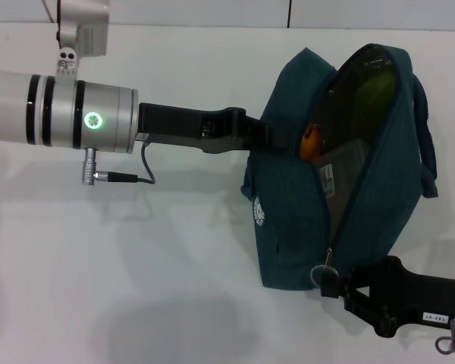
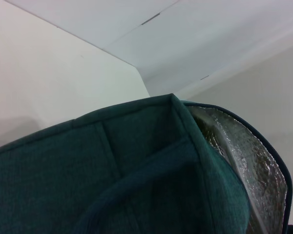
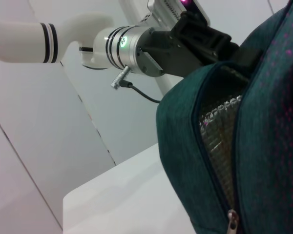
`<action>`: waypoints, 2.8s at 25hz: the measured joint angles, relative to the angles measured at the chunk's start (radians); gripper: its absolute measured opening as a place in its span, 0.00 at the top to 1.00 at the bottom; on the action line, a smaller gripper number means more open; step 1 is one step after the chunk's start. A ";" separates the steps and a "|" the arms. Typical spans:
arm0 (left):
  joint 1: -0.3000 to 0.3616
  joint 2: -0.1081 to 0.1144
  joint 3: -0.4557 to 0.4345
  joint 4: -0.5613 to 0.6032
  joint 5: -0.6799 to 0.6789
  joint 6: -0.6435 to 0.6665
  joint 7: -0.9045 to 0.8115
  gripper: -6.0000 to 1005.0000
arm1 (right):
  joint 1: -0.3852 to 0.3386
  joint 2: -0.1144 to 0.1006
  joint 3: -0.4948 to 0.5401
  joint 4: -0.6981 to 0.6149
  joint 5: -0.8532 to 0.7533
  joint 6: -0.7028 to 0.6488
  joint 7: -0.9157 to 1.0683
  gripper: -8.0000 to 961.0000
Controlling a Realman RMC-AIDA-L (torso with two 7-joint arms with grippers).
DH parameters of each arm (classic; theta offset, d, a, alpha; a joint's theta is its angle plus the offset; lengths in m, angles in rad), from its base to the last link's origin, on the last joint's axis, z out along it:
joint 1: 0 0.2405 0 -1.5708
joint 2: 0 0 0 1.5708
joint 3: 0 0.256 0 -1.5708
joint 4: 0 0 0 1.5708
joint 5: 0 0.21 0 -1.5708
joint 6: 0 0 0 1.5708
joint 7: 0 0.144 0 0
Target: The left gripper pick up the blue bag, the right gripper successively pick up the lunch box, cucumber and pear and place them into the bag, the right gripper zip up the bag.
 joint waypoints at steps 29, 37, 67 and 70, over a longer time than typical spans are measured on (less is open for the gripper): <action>0.004 0.000 -0.001 -0.003 0.000 0.000 0.009 0.96 | -0.031 0.000 0.001 -0.013 0.020 -0.011 -0.059 0.99; 0.012 0.000 -0.006 -0.003 0.000 0.000 0.009 0.96 | -0.087 -0.007 0.004 -0.027 0.075 -0.061 -0.072 0.99; 0.065 -0.002 0.002 -0.027 -0.135 0.005 0.205 0.76 | -0.105 -0.011 0.005 -0.041 0.250 -0.211 -0.143 0.99; 0.082 0.002 0.002 -0.023 -0.198 0.051 0.249 0.63 | -0.104 -0.011 0.005 -0.046 0.271 -0.225 -0.153 0.99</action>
